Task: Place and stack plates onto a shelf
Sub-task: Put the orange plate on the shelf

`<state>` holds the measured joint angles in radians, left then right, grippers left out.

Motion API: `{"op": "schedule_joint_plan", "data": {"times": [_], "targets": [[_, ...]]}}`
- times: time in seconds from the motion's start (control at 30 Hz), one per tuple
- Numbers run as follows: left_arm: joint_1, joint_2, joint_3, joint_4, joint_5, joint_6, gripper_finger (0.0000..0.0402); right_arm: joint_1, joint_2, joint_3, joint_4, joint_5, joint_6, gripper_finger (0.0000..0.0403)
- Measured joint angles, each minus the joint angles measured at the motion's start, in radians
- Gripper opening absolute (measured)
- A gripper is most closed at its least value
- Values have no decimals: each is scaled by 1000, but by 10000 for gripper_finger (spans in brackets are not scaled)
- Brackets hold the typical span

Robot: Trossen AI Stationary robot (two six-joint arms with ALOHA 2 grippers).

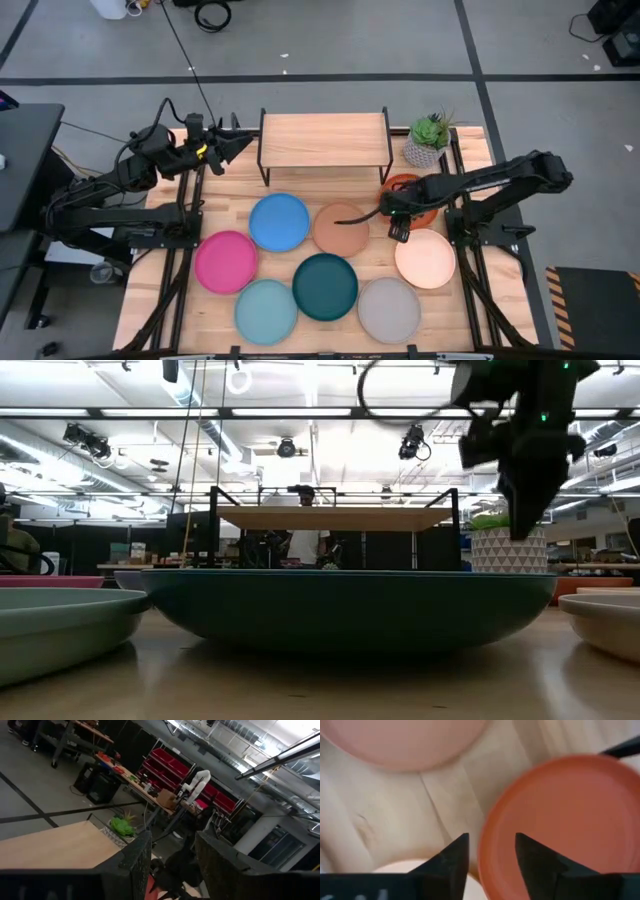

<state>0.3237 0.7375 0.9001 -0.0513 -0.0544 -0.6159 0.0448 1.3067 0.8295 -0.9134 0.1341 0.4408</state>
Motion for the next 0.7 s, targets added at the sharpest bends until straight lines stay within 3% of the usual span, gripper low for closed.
{"op": "schedule_joint_plan", "data": {"times": [0.17, 0.3, 0.7], "targets": [[0, 0, 0, 0, 0, 0, 160, -15, 107, -8, -3, -9, 28, 245], [0, 0, 0, 0, 0, -6, 160, -21, 188, -8, -2, -19, 91, 267], [0, 0, 0, 1, 0, -9, 160, -21, 275, -8, 40, 14, 110, 217]]}}
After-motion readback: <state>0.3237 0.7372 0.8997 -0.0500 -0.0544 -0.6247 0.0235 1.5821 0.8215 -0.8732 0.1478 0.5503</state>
